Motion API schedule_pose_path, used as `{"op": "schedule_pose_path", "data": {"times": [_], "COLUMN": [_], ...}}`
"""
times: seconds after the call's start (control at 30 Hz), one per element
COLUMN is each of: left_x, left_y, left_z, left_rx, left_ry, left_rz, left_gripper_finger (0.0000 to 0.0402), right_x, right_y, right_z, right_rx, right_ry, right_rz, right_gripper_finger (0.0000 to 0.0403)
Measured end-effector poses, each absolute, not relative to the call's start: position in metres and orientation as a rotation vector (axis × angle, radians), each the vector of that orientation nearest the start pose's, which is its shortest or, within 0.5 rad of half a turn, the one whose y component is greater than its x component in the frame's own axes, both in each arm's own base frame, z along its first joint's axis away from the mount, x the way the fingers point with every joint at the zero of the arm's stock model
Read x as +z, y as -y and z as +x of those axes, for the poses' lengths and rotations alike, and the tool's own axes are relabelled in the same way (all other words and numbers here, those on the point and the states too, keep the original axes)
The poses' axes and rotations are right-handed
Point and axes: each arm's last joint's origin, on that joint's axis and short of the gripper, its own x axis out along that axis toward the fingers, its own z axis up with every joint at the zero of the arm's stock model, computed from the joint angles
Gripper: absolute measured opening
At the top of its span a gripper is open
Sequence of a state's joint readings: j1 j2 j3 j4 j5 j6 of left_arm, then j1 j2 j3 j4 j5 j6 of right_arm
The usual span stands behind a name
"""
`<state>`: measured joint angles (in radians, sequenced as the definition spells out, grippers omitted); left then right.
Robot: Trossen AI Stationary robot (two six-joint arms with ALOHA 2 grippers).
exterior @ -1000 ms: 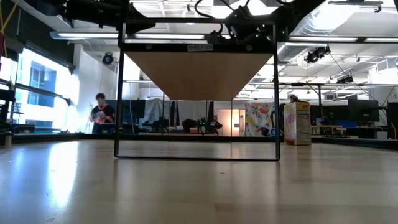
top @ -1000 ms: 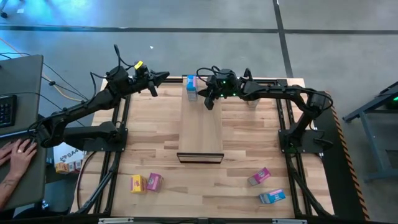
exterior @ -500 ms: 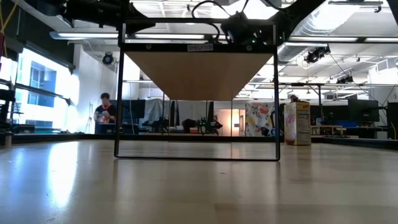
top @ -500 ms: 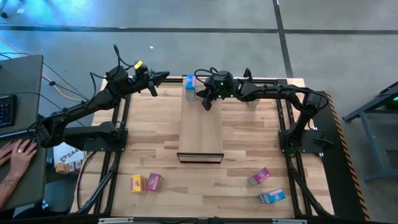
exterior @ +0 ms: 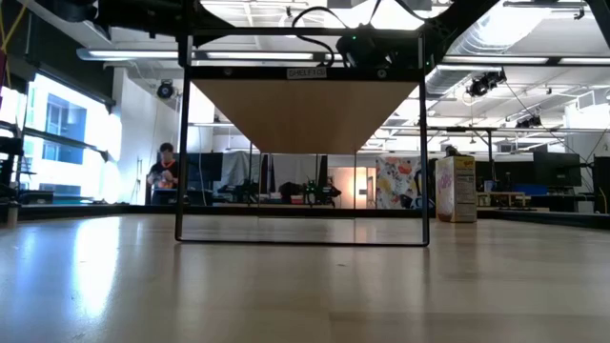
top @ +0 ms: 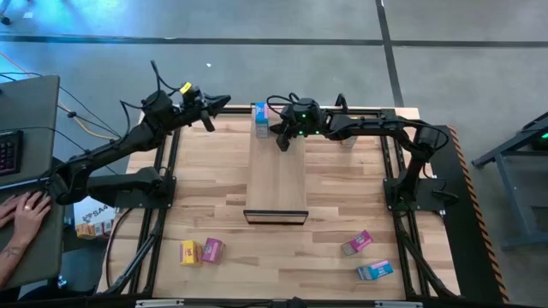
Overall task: Stack cereal on shelf
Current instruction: Put the top blue cereal box on the shelf
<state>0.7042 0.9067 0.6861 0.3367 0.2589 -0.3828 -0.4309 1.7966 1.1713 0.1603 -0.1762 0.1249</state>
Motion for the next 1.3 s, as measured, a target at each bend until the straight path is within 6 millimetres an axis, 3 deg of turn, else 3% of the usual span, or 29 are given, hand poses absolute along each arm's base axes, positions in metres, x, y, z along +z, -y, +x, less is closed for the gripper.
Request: {"op": "schedule_pose_path", "data": {"times": [0.4, 0.8, 1.3], "left_x": [0.338, 0.338, 0.338], "left_y": [-0.123, -0.123, -0.123], "left_z": [0.142, 0.142, 0.142], "left_rx": [0.458, 0.460, 0.459], "left_ry": [0.231, 0.231, 0.232], "left_rz": [-0.296, -0.296, -0.296], "left_gripper_finger": [0.0000, 0.0000, 0.0000], "right_x": [0.225, 0.228, 0.233], "right_y": [0.164, 0.181, 0.182], "right_z": [0.364, 0.357, 0.359], "right_rx": [-0.245, -0.317, -0.339], "right_ry": [-0.402, -0.381, -0.307], "right_rz": [0.271, 0.268, 0.378], "right_gripper_finger": [0.0000, 0.0000, 0.0000]}}
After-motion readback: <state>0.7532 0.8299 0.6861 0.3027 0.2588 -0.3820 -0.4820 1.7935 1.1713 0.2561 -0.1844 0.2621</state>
